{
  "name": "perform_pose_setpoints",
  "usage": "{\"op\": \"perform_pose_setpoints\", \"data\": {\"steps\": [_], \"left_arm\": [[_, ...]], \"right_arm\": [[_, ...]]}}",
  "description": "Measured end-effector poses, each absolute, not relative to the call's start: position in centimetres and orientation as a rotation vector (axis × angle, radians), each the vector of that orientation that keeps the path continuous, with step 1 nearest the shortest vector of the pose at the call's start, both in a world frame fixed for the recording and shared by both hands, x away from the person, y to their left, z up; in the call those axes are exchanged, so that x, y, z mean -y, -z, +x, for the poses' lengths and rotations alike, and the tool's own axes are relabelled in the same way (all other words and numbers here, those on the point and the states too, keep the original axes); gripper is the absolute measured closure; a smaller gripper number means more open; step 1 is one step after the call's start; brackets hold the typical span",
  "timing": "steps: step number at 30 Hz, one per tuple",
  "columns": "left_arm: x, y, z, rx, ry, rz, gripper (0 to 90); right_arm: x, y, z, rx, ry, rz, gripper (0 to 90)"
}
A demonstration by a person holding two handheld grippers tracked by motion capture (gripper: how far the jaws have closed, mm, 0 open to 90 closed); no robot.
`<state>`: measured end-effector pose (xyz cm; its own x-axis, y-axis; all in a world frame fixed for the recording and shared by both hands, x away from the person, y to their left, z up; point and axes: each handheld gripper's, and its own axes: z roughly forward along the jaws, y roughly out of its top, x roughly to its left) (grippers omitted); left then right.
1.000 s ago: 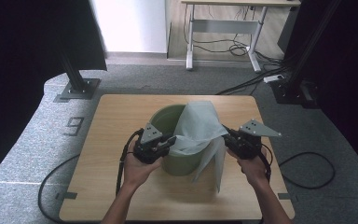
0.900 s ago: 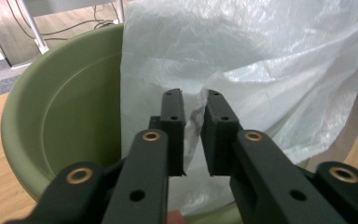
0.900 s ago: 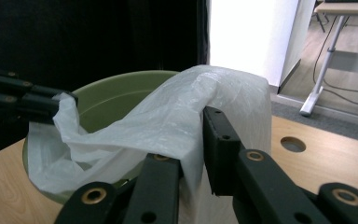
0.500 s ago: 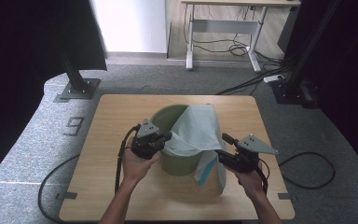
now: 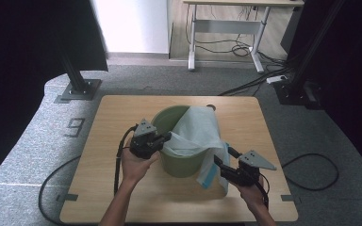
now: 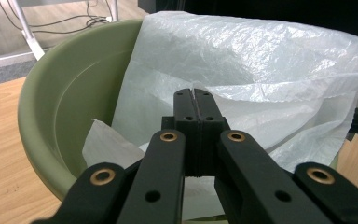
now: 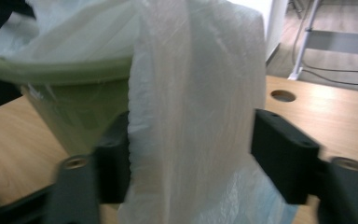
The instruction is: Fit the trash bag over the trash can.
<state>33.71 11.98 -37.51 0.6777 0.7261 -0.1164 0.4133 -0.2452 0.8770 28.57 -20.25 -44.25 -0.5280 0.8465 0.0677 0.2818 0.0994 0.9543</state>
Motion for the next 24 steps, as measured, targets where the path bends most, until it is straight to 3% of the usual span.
{"op": "perform_pose_setpoints", "data": {"steps": [6, 19, 22, 24], "left_arm": [[-12.1, 37.5, 33.9, -0.902, -0.383, 1.876, 89.7], [-11.4, 36.5, 35.6, -0.889, -0.368, 1.905, 88.9], [-11.6, 36.8, 36.0, -0.902, -0.336, 1.911, 84.0], [-11.9, 36.9, 35.9, -0.900, -0.303, 1.918, 73.7]], "right_arm": [[20.4, 44.7, 29.0, -1.876, -1.386, 1.107, 86.9], [21.5, 38.5, 27.6, -1.761, -1.418, 0.955, 88.7], [20.8, 37.7, 27.8, -1.777, -1.417, 0.928, 88.6], [20.1, 37.4, 28.0, -1.796, -1.402, 0.904, 88.6]]}}
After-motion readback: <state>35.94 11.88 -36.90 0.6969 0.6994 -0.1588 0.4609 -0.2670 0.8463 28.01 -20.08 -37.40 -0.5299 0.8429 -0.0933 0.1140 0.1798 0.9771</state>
